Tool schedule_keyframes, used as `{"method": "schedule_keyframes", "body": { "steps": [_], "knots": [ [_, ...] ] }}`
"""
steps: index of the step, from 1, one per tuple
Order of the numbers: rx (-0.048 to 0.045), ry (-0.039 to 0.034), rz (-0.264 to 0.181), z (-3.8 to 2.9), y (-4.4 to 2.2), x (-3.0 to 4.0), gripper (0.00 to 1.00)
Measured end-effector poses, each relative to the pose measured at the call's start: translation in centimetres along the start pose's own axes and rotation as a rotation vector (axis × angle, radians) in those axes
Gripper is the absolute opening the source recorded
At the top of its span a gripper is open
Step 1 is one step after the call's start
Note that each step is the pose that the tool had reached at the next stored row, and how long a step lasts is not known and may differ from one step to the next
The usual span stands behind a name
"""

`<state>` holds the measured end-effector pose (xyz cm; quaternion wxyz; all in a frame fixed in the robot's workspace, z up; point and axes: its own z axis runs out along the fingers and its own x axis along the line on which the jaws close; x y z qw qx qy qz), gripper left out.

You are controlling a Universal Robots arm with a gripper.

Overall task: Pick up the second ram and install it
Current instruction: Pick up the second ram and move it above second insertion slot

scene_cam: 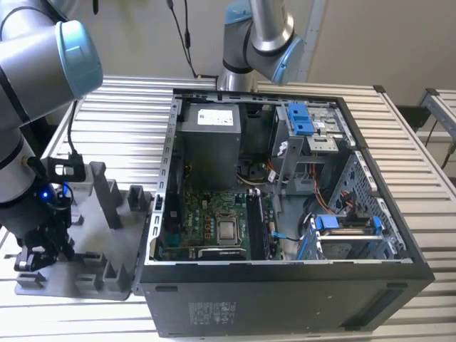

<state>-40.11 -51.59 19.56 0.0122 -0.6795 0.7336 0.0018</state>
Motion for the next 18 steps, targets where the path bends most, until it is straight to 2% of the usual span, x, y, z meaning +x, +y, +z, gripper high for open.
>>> {"method": "schedule_keyframes", "body": {
  "steps": [10, 18],
  "knots": [
    [0.0004, -0.0004, 0.000, -0.07, -0.01, 0.00, 0.14],
    [0.0000, 0.0000, 0.000, -1.44, -0.02, -0.03, 0.14]
  ]
}}
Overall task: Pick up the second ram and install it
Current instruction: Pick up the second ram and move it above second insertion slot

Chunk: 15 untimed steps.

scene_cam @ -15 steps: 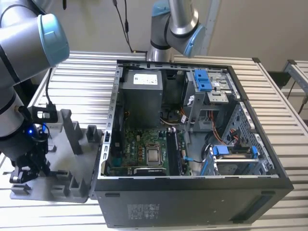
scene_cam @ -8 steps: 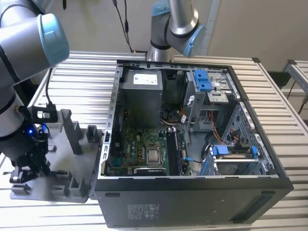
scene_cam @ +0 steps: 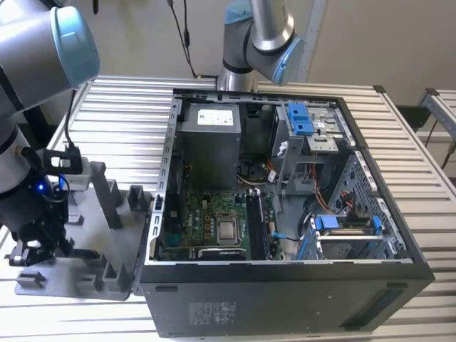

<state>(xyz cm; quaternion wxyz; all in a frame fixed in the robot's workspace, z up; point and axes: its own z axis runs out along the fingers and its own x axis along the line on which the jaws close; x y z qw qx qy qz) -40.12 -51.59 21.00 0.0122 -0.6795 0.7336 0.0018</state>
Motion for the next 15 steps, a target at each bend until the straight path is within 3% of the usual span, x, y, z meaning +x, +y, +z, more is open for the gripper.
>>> {"method": "schedule_keyframes", "body": {
  "steps": [10, 15],
  "knots": [
    [0.0000, 0.0000, 0.000, -1.47, -0.03, -0.02, 0.14],
    [0.0000, -0.0001, 0.000, -2.87, -0.04, -0.06, 0.14]
  ]
}}
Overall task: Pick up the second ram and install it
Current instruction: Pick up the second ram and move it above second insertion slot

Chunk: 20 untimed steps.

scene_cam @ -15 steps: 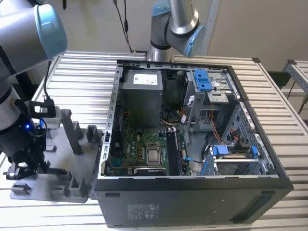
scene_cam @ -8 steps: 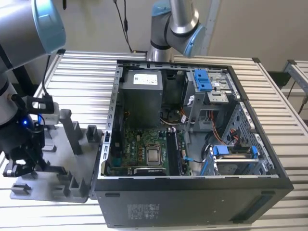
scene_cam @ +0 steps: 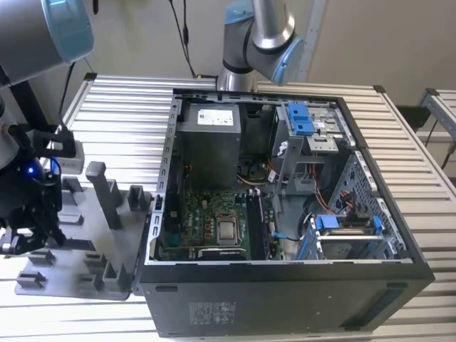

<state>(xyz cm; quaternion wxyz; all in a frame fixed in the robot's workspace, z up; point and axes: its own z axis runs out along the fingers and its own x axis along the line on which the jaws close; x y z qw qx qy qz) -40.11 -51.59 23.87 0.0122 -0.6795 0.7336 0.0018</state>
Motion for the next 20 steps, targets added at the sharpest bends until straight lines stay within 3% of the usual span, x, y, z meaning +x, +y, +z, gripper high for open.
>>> {"method": "schedule_keyframes", "body": {
  "steps": [5, 14, 20],
  "knots": [
    [-0.0002, 0.0001, -0.001, -2.15, -0.02, -0.05, 0.14],
    [-0.0001, 0.0000, -0.002, -2.28, -0.03, -0.05, 0.14],
    [-0.0001, 0.0001, -0.002, -3.09, -0.04, -0.06, 0.14]
  ]
}}
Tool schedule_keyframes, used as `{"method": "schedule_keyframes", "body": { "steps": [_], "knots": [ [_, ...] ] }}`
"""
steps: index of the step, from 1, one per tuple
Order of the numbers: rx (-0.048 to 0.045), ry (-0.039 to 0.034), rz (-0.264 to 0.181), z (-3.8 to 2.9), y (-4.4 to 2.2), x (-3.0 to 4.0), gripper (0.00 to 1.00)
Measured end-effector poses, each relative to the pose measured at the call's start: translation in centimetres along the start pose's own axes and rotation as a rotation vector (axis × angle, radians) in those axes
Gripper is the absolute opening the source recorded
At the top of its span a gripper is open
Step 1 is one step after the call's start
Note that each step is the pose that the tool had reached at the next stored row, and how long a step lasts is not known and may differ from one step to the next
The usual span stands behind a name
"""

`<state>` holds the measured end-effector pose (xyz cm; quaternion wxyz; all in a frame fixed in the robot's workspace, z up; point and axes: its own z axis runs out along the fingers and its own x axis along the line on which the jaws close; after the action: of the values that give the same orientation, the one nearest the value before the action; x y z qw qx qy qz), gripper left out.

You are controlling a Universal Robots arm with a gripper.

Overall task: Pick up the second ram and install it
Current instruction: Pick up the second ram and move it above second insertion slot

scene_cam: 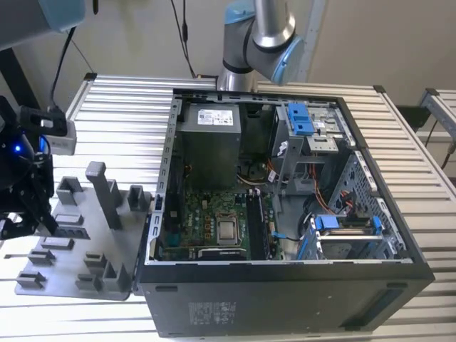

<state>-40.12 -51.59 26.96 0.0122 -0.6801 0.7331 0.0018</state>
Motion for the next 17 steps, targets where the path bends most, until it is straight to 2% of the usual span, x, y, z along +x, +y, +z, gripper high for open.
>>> {"method": "schedule_keyframes", "body": {
  "steps": [17],
  "knots": [
    [0.0001, -0.0001, 0.000, -3.01, -0.04, -0.06, 0.14]
  ]
}}
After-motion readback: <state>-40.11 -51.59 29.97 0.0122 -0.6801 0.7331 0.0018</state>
